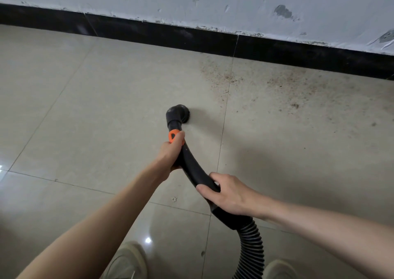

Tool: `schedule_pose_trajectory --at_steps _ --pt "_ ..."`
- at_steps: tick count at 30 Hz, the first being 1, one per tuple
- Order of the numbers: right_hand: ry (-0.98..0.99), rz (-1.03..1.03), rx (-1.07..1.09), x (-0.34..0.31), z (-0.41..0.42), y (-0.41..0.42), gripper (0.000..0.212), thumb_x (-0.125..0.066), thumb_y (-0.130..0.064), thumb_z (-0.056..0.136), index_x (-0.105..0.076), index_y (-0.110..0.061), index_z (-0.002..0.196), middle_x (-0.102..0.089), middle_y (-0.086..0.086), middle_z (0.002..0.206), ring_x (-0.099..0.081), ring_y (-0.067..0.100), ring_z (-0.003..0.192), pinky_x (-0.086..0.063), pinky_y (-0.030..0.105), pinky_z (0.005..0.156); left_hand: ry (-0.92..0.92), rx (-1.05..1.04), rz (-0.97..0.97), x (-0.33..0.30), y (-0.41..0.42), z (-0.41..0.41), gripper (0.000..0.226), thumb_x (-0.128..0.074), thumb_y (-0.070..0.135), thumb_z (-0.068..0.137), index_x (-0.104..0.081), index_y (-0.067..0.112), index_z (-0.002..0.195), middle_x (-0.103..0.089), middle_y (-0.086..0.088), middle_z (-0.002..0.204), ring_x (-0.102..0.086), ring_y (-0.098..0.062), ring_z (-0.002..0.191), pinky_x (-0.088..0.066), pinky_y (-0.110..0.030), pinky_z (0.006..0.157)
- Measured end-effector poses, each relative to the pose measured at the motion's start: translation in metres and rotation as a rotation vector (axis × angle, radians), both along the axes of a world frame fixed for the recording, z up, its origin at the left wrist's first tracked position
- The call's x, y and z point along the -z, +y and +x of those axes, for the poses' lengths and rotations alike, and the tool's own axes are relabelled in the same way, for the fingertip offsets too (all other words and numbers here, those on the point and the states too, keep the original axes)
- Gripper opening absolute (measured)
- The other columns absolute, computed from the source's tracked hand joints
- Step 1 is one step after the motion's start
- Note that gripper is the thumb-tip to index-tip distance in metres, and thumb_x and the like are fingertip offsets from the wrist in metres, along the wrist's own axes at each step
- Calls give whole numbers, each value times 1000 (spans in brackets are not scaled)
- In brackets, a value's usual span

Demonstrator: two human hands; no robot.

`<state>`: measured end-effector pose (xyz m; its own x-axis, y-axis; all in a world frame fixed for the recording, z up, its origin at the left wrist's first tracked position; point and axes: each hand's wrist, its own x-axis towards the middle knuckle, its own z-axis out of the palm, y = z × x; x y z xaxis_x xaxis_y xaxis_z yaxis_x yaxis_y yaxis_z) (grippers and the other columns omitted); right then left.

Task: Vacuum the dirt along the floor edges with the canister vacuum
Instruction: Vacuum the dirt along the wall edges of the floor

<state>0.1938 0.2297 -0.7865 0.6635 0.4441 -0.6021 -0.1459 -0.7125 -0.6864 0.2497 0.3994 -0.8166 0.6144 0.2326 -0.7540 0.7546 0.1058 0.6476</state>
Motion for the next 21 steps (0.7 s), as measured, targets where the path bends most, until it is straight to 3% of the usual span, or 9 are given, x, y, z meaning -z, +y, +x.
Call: schedule_pose_trajectory --at_steps 3,6,11,15,18,21 --pt "83 -38 -105 0 -11 1 32 -48 -53 94 -50 -22 90 -61 -4 79 -62 14 72 -52 29 67 8 28 37 5 4 -24 31 -44 40 92 -50 10 86 -51 -7 80 -53 -21 75 -48 -35 70" --pt "143 -82 -143 5 -27 1 32 -46 -54 95 -48 -22 94 -64 -1 85 -66 20 79 -54 32 76 6 69 50 7 2 -44 30 -43 40 93 -48 11 87 -48 -8 78 -50 -21 71 -43 -32 62" --pt "204 -41 21 11 -36 6 39 -45 -51 97 -51 -13 104 -68 6 88 -68 24 77 -57 36 77 -21 196 31 9 -10 -59 28 -45 38 93 -46 11 87 -46 -7 74 -46 -19 62 -38 -28 54" --pt "276 32 180 16 -35 7 28 -48 -42 97 -45 -16 108 -67 11 86 -69 24 70 -57 40 73 -35 272 2 8 -23 -60 28 -45 36 95 -43 11 84 -46 -7 70 -45 -17 56 -36 -26 49" --pt "174 -21 172 18 -42 7 25 -44 -40 99 -43 -17 107 -66 8 82 -69 23 71 -56 37 72 -16 344 -13 11 -29 -58 35 -43 42 96 -43 7 97 -49 -7 73 -48 -17 57 -37 -25 48" --pt "116 -25 180 18 -45 4 24 -41 -39 100 -42 -16 106 -64 6 81 -65 18 66 -53 32 66 -25 372 -45 7 -33 -54 34 -39 41 98 -44 9 91 -49 -6 73 -47 -17 60 -37 -25 51"
